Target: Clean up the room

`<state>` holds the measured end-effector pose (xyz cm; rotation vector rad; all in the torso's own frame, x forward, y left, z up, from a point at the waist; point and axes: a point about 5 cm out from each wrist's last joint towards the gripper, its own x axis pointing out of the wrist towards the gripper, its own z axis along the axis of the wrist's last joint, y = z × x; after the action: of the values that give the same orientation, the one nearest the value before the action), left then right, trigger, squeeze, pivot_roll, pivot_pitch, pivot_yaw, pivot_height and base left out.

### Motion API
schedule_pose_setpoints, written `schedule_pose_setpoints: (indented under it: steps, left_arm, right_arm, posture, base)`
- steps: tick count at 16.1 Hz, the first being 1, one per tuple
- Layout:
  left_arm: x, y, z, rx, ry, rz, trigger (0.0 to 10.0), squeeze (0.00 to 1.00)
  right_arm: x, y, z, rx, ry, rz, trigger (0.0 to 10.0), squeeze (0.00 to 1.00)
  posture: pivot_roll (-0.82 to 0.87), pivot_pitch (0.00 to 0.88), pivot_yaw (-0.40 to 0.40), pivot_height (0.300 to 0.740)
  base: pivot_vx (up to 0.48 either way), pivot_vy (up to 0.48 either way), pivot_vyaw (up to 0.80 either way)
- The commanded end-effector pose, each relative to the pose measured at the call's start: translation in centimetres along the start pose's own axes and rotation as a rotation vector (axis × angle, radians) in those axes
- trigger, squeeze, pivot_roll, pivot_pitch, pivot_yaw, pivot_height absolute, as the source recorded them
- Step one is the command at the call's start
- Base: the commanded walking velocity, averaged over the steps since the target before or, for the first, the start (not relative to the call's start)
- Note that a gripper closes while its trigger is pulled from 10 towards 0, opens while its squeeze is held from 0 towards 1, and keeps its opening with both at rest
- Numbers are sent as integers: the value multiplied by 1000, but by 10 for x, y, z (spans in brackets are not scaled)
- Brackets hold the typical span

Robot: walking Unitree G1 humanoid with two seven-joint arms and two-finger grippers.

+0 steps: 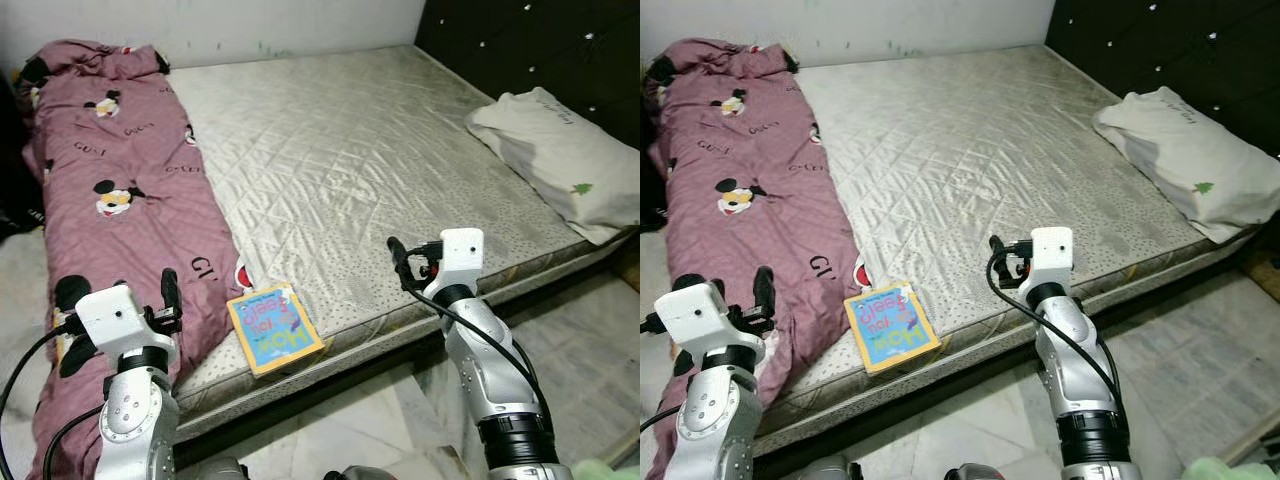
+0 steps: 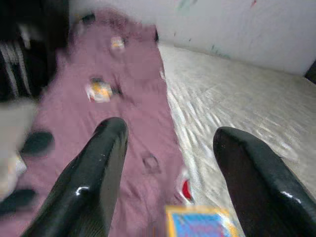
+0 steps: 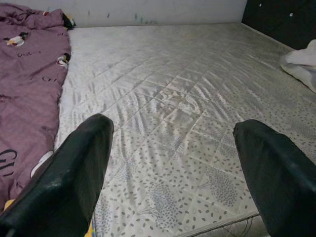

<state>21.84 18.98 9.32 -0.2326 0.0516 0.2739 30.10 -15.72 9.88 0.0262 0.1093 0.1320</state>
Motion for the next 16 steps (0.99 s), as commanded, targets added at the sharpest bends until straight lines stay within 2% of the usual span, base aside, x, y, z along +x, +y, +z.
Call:
schedule_pose_setpoints:
  steps: [1,4,7,8,9,11,13,16]
  left_arm:
    - [-1,-5,-7,-92,73,-22,10000,0]
    - [3,-4,-20,-103,184,-16,10000,0]
    - [4,-4,-20,-20,212,-6,10000,0]
    - [6,-7,-9,60,134,-38,10000,0]
    - [5,-8,-4,195,96,-56,10000,0]
    - [3,-5,-2,261,71,-14,10000,0]
    - [2,-9,1,275,36,-41,10000,0]
    - [2,-9,0,304,34,-45,10000,0]
  right_arm:
    - [0,-3,8,1,-34,-15,10000,0]
    - [2,-1,7,-3,-32,-17,10000,0]
    - [1,-2,7,-10,-35,-29,10000,0]
    - [2,-3,7,-10,-33,-32,10000,0]
    - [2,-3,6,-10,-30,-30,10000,0]
    - [3,-1,5,-14,-26,-22,10000,0]
    - [3,0,5,-17,-25,-17,10000,0]
    - [4,2,4,-19,-24,-15,10000,0]
  posture:
    - [69,39,-61,740]
    - [71,39,-59,740]
    - [69,41,-60,740]
    - [74,40,-61,740]
    - [76,40,-63,740]
    - [85,38,-66,740]
    - [85,35,-65,740]
    - [87,31,-61,740]
  base:
    - [0,0,0]
    - [0,0,0]
    - [0,0,0]
    - [0,0,0]
    - [0,0,0]
    - [0,0,0]
    - [0,0,0]
    - [0,0,0]
